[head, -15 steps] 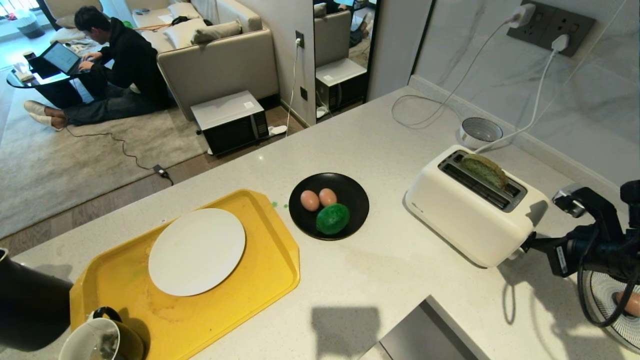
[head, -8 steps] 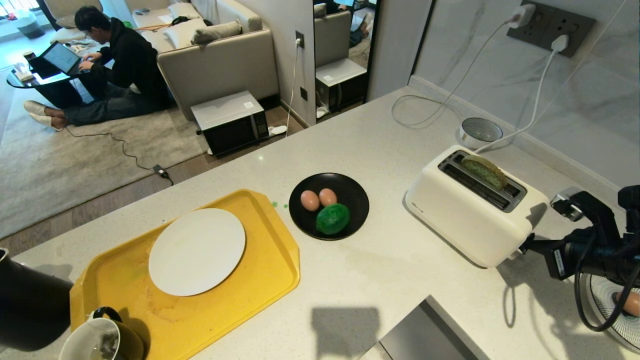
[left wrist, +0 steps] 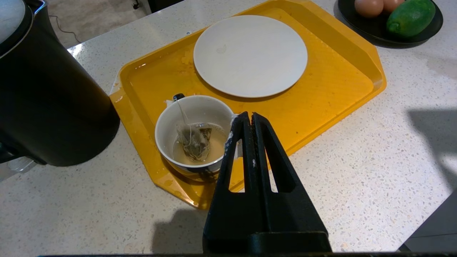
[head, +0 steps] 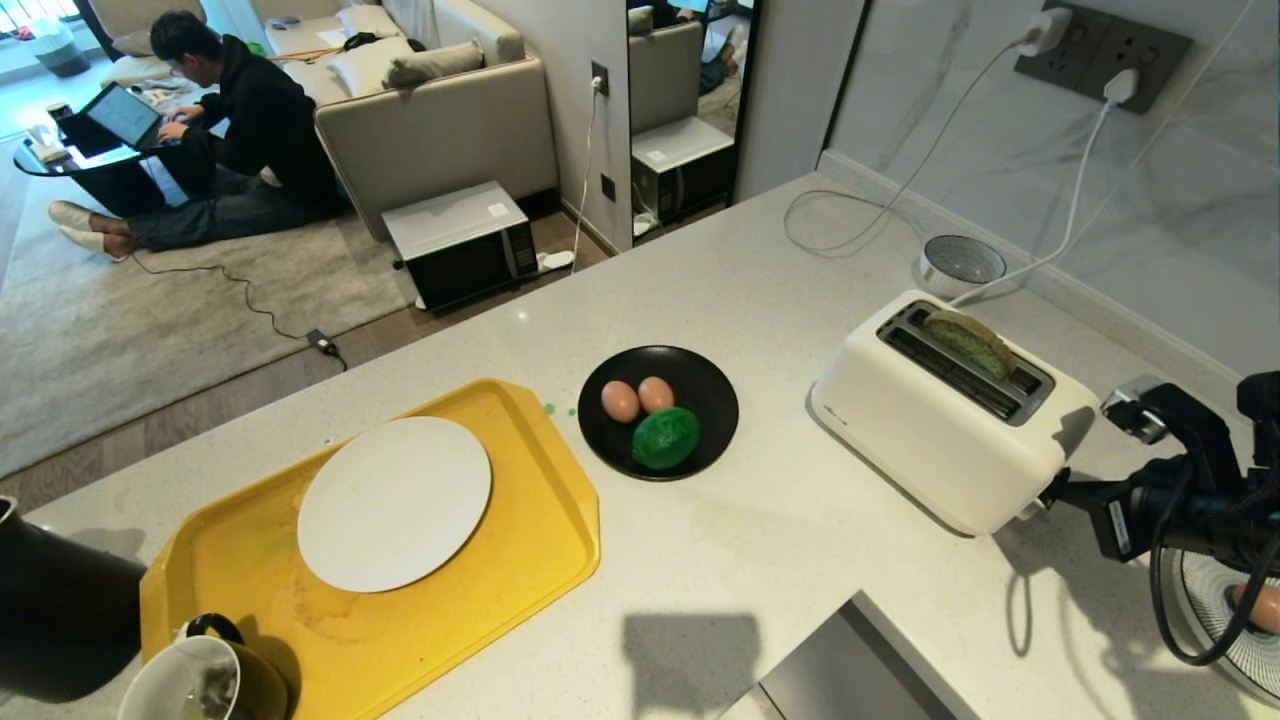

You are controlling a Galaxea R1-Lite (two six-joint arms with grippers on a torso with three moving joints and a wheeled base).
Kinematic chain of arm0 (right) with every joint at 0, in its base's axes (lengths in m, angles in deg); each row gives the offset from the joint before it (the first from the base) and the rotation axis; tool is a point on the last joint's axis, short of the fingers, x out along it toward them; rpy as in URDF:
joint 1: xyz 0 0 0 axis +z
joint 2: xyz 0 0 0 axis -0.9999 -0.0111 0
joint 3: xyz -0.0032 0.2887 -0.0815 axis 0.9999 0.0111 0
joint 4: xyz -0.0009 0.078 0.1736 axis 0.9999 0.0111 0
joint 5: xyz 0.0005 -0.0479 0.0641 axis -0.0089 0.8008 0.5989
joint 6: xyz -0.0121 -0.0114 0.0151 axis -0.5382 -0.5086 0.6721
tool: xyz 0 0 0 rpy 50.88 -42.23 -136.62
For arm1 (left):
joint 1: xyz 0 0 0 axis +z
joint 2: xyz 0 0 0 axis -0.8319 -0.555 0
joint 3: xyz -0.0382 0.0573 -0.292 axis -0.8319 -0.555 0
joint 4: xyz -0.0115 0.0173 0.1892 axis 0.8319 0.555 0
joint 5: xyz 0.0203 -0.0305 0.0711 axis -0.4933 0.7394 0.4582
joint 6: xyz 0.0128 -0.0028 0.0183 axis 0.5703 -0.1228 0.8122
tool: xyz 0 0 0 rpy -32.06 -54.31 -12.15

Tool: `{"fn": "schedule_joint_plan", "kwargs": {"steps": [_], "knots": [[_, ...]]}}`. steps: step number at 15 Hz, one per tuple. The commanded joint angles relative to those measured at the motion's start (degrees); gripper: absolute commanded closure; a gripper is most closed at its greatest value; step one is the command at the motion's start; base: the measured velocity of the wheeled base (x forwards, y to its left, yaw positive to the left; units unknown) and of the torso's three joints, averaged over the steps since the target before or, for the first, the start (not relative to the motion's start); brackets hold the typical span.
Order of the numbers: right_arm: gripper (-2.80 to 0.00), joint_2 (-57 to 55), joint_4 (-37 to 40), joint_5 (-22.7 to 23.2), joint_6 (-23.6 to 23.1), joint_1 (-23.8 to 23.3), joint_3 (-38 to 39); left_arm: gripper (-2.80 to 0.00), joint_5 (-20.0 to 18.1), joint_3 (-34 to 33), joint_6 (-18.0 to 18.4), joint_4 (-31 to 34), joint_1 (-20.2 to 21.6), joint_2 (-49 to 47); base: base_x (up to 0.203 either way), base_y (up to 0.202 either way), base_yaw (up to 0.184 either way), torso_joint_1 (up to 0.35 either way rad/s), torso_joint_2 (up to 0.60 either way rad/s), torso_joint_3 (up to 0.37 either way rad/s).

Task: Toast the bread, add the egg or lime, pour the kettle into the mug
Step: Use a bread toaster

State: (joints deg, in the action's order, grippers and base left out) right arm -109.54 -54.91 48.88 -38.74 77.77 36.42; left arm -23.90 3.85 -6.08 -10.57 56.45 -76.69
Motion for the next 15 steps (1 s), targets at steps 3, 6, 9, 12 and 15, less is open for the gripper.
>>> {"fn": "schedule_joint_plan", "kwargs": {"steps": [3,6,9,12,15], "knots": [[0.00,0.39,-0.11,-0.02,-0.19,-0.01,0.05,0.00,0.01,0.00,-0.02,-0.02,0.02,-0.05,0.000,0.000,0.000,0.000,0.00,0.000],[0.00,0.52,-0.11,-0.02,-0.21,-0.01,0.05,0.00,0.01,0.00,-0.02,-0.02,0.02,-0.05,0.000,0.000,0.000,0.000,0.00,0.000],[0.00,0.52,-0.11,-0.11,-0.54,-0.01,0.05,0.00,0.01,0.00,-0.02,-0.02,0.02,-0.05,0.000,0.000,0.000,0.000,0.00,0.000],[0.00,0.52,-0.11,-0.11,-0.54,-0.01,0.05,0.00,0.01,0.00,-0.02,-0.02,0.02,-0.05,0.000,0.000,0.000,0.000,0.00,0.000],[0.00,0.78,-0.11,-0.11,-0.54,-0.01,0.05,0.00,0.01,0.00,-0.02,-0.02,0.02,-0.05,0.000,0.000,0.000,0.000,0.00,0.000]]}}
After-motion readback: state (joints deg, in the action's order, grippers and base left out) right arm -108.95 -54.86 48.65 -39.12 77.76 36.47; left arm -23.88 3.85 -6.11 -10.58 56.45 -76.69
